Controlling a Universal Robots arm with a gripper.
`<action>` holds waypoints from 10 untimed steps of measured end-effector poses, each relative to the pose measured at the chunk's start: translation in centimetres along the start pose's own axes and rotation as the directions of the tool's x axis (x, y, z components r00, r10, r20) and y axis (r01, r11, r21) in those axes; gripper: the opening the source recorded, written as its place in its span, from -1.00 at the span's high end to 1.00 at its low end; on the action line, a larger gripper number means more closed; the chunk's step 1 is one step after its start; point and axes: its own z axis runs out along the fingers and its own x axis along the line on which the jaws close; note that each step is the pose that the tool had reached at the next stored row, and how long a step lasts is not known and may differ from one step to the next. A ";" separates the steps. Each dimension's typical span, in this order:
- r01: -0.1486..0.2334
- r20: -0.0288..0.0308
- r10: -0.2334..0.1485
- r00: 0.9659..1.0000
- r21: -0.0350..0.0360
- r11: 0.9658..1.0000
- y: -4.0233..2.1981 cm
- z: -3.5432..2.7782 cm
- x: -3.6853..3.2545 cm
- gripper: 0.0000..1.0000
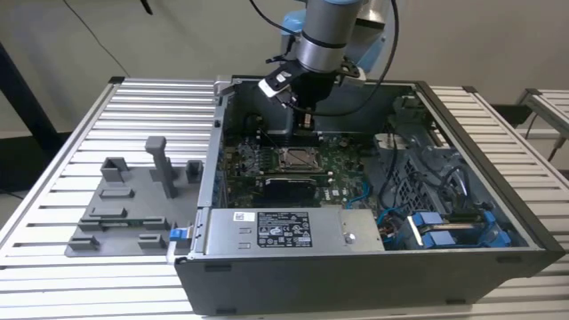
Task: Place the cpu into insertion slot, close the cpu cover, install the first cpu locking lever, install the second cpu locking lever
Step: 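Close the cpu cover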
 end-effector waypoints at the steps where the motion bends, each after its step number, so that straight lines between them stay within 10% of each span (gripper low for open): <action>1: 0.000 0.000 0.000 1.000 -0.007 1.000 -0.25 0.01 -0.01 0.79; 10: 0.004 -0.003 -0.004 1.000 -0.070 0.998 -2.92 0.24 -0.15 0.79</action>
